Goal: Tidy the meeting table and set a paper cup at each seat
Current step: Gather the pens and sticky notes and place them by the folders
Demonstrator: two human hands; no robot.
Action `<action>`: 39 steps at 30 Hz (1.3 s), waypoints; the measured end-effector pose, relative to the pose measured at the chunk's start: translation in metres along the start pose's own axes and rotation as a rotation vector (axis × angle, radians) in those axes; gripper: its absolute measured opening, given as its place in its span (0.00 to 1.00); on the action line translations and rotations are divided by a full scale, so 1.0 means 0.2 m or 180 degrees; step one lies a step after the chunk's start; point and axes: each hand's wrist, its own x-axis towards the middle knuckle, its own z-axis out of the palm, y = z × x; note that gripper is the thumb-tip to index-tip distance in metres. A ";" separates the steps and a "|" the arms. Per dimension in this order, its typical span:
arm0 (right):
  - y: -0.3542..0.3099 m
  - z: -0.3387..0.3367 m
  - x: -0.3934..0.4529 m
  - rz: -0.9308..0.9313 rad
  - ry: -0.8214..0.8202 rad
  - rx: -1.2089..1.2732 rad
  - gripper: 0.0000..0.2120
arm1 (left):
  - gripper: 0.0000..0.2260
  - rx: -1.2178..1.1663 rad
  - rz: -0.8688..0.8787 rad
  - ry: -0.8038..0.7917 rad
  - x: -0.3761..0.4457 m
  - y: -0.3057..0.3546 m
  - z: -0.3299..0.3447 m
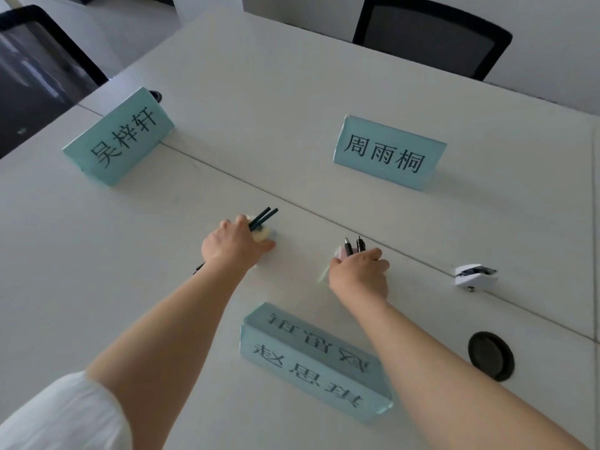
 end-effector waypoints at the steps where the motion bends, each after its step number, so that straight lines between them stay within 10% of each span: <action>1: -0.01 0.00 0.00 -0.0045 0.0007 -0.0045 0.30 | 0.32 -0.0031 0.0021 0.0014 0.00 0.00 0.01; 18: 0.14 -0.23 -0.17 -0.0158 -0.0397 0.0106 0.33 | 0.17 -0.0151 -0.0236 0.0123 -0.25 0.00 -0.21; 39: 1.01 -0.66 -1.20 -0.0791 -0.1502 0.1670 0.19 | 0.25 -0.2950 -0.0652 -0.1047 -1.94 -0.06 -0.16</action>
